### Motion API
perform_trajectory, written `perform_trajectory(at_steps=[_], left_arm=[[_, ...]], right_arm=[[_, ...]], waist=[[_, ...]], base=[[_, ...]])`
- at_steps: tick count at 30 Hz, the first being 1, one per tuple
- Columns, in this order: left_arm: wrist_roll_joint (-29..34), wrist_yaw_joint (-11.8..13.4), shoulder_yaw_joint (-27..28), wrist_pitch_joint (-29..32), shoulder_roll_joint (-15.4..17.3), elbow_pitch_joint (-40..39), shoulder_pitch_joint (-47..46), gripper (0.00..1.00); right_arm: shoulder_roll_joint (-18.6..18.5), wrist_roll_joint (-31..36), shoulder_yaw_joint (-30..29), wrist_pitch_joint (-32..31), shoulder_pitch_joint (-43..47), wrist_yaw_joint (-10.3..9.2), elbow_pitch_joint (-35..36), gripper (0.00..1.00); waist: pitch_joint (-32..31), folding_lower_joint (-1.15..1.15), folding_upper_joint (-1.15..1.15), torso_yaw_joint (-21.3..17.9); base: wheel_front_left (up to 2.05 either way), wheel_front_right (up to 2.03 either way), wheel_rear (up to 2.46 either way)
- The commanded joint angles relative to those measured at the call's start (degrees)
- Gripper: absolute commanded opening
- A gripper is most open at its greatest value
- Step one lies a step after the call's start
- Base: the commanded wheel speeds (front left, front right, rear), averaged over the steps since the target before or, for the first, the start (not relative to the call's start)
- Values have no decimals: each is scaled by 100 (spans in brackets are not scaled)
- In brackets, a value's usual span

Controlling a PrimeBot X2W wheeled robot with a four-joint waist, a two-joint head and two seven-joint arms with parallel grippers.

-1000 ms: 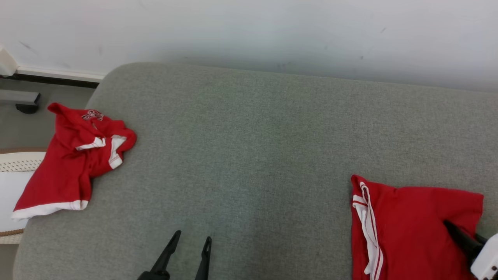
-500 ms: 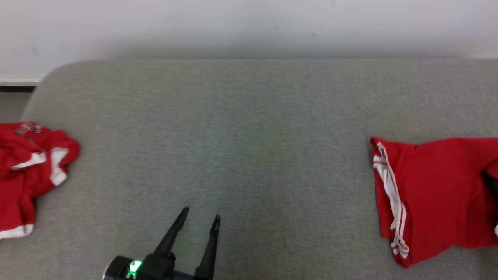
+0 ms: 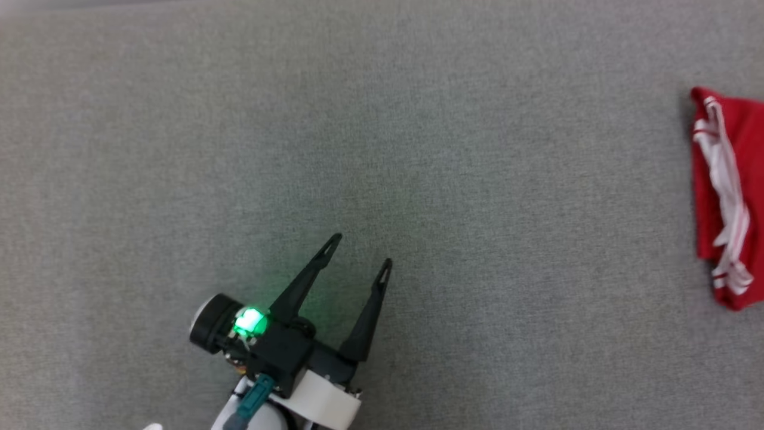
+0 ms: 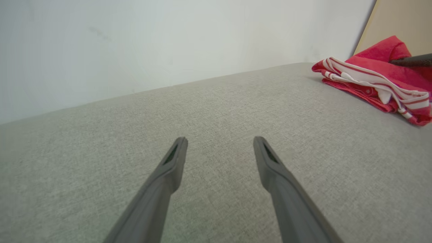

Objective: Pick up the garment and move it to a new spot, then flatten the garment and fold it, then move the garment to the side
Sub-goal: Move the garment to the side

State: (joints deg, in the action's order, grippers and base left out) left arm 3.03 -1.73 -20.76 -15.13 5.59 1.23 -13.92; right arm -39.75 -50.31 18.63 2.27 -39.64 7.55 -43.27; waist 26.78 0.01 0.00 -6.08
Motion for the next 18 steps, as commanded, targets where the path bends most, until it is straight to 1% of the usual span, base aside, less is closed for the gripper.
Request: perform_trajectory(at_steps=[1,7,8,10,13,15,18], left_arm=[[46,10,-27,-1,15,-32,-82,100],[-27,81,-266,-1,4,-145,-286,100],[-49,104,-276,-1,6,-155,-303,100],[-77,171,-283,-2,17,-161,-337,100],[-142,252,-285,-1,38,-136,-306,100],[-200,296,-292,-1,39,-111,-244,100],[-272,370,-295,-2,8,-52,-155,100]], right_arm=[[-104,44,-66,72,-178,-13,-94,0],[-489,741,-288,223,-966,-13,-931,0],[-492,842,-337,229,-1088,-13,-1108,20],[-534,1194,-396,288,-1348,-13,-1495,100],[-393,1511,-547,467,-1653,-13,-1974,100],[-382,1788,-536,645,-1705,-13,-2207,100],[-311,2164,-550,1053,-1704,-13,-2363,100]], waist=[[227,-1,0,32],[504,-1,0,296],[542,-1,0,335],[592,-1,0,390],[570,-1,0,421],[477,-1,0,428],[236,-1,0,431]], base=[[0,0,0],[0,0,0],[0,0,0],[0,0,0],[0,0,0],[0,0,0],[0,0,0]])
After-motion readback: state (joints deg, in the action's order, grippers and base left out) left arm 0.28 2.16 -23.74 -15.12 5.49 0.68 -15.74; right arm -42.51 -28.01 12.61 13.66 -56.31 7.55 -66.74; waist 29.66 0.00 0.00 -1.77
